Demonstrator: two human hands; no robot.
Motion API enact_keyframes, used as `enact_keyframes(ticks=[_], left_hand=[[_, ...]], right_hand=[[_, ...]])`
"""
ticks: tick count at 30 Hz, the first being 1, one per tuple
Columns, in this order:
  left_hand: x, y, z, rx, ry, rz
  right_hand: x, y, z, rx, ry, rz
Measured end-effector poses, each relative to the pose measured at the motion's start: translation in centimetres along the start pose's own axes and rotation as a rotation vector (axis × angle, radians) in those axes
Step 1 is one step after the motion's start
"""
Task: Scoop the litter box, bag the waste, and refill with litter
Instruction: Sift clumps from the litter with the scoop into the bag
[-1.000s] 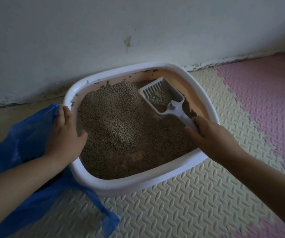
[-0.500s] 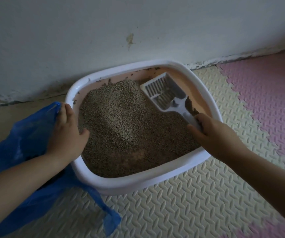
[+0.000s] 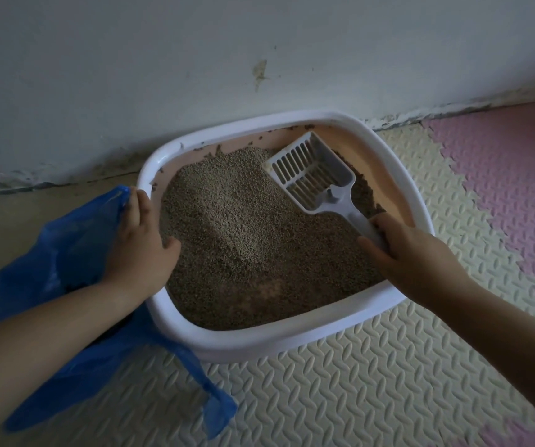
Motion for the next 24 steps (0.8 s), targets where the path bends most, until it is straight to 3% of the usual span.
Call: enact_keyframes(ticks=[17,24], left_hand=[[-0.5,-0.9,0.8,-0.015,-0.053,-0.029],[-0.5,-0.9,0.7,-0.009,-0.057,-0.019]], right_hand=[[0.0,0.9,1.0,-0.008,-0.015,-0.191],[0.6,0.9,1.5,0.101,-0.027,-0.219]])
Point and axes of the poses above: each hand's wrist, its own y-axis towards the middle knuckle, its own x-axis out of the palm, z = x × y, the point moved 1 cm from there along y, towards the middle knuckle, and after that the axes turned 12 degrees about -x, right-handed, at the moved point
